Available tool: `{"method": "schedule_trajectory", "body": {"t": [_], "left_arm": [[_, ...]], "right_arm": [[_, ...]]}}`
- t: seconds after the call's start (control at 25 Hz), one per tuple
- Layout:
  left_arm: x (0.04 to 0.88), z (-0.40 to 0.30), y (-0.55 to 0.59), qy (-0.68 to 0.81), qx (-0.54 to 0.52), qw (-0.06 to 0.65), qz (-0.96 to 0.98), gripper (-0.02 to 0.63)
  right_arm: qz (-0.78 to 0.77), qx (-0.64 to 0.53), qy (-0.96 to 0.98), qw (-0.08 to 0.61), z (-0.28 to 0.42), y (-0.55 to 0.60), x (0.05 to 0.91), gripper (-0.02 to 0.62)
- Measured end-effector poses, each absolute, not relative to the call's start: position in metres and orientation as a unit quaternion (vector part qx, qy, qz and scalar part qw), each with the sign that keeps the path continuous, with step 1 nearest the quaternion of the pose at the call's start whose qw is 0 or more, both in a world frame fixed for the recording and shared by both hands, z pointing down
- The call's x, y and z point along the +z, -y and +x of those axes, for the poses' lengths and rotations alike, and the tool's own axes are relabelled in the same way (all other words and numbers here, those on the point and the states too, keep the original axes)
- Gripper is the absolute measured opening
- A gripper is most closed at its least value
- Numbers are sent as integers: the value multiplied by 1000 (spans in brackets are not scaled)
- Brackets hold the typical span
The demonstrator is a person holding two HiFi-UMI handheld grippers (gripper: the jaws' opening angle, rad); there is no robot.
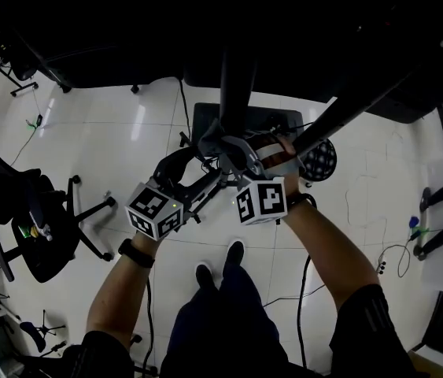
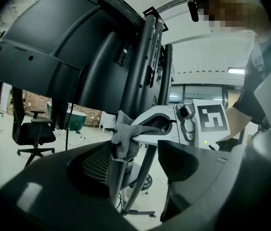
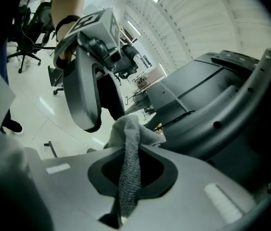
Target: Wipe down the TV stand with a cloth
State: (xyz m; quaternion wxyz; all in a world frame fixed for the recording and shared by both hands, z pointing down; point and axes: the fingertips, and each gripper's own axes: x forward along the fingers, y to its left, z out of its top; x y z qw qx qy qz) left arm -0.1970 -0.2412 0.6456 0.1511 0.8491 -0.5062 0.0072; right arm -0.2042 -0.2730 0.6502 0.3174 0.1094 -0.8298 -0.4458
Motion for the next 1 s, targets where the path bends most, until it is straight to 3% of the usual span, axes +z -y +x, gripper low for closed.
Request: {"method": "schedule_trajectory", "body": {"t": [1.0], "left_arm": [[863,-190,247,507,39,265,819,330]], "right_arm": [[54,-374,812,444,-189,279,906,15]]}}
